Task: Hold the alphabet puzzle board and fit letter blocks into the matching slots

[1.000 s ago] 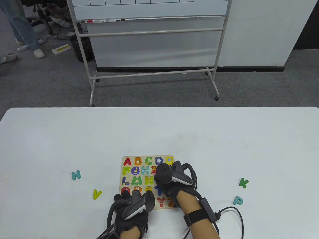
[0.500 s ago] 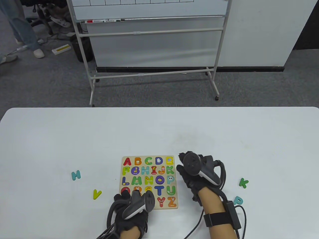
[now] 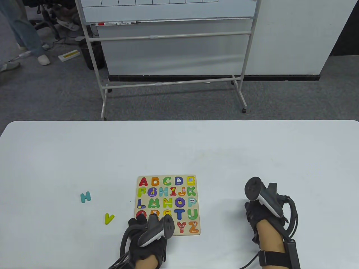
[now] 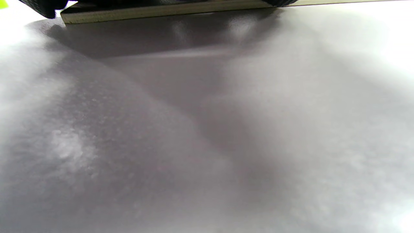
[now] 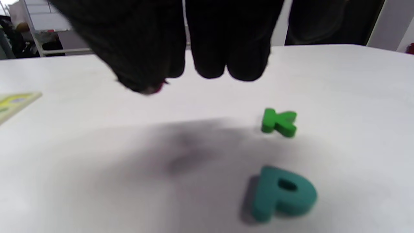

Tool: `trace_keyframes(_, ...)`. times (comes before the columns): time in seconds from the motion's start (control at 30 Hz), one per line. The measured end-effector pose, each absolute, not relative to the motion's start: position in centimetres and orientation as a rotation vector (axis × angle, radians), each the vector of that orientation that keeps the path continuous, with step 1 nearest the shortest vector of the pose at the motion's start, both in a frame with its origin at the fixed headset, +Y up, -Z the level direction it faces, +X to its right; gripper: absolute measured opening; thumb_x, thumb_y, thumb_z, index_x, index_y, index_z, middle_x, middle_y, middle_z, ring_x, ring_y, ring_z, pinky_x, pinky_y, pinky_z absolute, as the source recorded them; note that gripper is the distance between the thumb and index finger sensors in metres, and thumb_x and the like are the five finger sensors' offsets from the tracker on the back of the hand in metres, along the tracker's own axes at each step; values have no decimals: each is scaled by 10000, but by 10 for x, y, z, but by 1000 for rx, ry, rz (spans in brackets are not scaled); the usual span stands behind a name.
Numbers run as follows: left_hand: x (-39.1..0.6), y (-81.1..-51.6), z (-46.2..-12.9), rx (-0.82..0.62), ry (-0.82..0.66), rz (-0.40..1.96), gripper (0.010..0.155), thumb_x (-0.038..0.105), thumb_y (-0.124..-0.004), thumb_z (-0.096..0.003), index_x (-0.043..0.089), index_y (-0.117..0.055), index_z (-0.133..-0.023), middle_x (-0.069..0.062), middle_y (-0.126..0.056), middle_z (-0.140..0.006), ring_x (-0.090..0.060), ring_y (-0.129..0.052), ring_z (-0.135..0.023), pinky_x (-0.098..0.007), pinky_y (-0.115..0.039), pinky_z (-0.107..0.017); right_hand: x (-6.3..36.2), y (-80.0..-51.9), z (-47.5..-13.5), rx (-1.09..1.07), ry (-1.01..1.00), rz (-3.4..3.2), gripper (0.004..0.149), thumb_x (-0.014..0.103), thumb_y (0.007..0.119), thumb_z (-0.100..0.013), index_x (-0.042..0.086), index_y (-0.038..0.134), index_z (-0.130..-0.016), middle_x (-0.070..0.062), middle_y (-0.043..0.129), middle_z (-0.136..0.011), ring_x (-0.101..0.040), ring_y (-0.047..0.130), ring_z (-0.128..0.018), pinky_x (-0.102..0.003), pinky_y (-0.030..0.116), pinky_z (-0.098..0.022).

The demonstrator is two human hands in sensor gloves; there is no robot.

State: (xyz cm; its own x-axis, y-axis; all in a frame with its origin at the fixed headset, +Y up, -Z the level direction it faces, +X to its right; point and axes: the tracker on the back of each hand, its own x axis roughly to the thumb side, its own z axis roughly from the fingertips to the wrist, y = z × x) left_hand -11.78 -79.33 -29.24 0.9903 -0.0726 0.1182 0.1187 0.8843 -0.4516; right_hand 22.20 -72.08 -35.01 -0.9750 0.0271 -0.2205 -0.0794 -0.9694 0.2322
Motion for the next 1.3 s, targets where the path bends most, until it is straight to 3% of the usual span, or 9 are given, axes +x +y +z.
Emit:
trace_keyframes(0.37,-117,-793,-292,-476,-101,-107,785,457,-491,-505,-50,-238,-1049,-506,-286,-1001,-791,-413,-877,-757,-562,-596,238,-754,-329,-375,616,3118,698,186,949,-408,283,695,-1051,-120,659,-1129,-449,752,-1017,-707,487,-728)
trace_keyframes(0.57,-117,-793,-291,-477,-101,-109,788,459,-489,-504,-51,-233,-1049,-505,-281,-1003,-792,-411,-878,-758,-559,-596,240,-760,-321,-308,518,3193,722,176,974,-387,228,687,-1048,-105,685,-1101,-416,852,-960,-660,597,-702)
trace_keyframes(0.73,-117,-794,-291,-480,-105,-109,791,464,-491,-504,-41,-222,-1051,-501,-269,-1007,-788,-399,-883,-756,-551,-601,237,-764,-320,-248,381,3325,655,193,982,-373,199,750,-985,-121,787,-1007,-329,957,-839,-557,715,-643)
trace_keyframes(1.1,-117,-794,-290,-482,-106,-112,792,464,-490,-504,-43,-220,-1051,-502,-269,-1006,-789,-398,-883,-757,-550,-601,238,-763,-321,-233,291,3328,561,227,985,-372,181,830,-909,-145,856,-943,-312,1013,-744,-574,741,-608)
trace_keyframes(1.3,-117,-794,-290,-485,-104,-118,793,465,-487,-504,-41,-217,-1050,-501,-267,-1007,-786,-398,-884,-751,-560,-600,218,-751,-327,-67,161,3291,532,251,1011,-348,187,886,-861,-144,911,-907,-300,1053,-698,-563,773,-582)
